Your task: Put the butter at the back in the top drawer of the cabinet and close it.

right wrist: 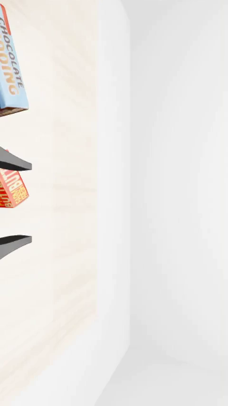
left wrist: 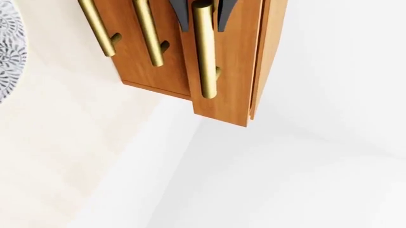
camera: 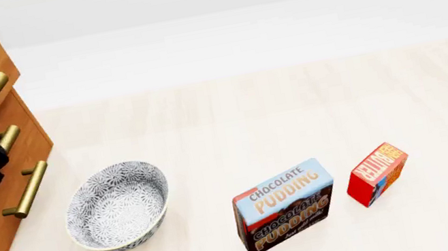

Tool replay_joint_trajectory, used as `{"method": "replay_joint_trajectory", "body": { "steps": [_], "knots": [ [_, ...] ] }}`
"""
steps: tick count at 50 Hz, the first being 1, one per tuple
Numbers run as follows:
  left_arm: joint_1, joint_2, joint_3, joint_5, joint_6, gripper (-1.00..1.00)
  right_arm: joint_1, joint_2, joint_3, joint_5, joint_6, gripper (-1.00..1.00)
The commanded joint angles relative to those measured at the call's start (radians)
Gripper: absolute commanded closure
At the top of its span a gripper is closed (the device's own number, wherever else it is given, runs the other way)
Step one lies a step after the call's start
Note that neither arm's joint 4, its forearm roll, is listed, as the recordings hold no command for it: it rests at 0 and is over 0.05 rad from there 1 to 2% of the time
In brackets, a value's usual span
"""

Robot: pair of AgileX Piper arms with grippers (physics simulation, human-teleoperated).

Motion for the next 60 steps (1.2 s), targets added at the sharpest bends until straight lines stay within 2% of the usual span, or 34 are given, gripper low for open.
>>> {"method": "replay_joint_trajectory", "body": {
  "steps": [1,18,44,60],
  "knots": [
    [0.012,-0.018,0.037,0.020,0.005,1.00,0.000,0.000,0.000,0.000,0.000,-1.00],
    [-0.005,-0.060,0.056,0.042,0.011,1.00,0.000,0.000,0.000,0.000,0.000,-1.00],
    [-0.089,-0.063,0.099,0.026,0.006,1.00,0.000,0.000,0.000,0.000,0.000,-1.00],
    [-0.132,-0.017,0.057,0.020,-0.001,1.00,0.000,0.000,0.000,0.000,0.000,-1.00]
  ]
}}
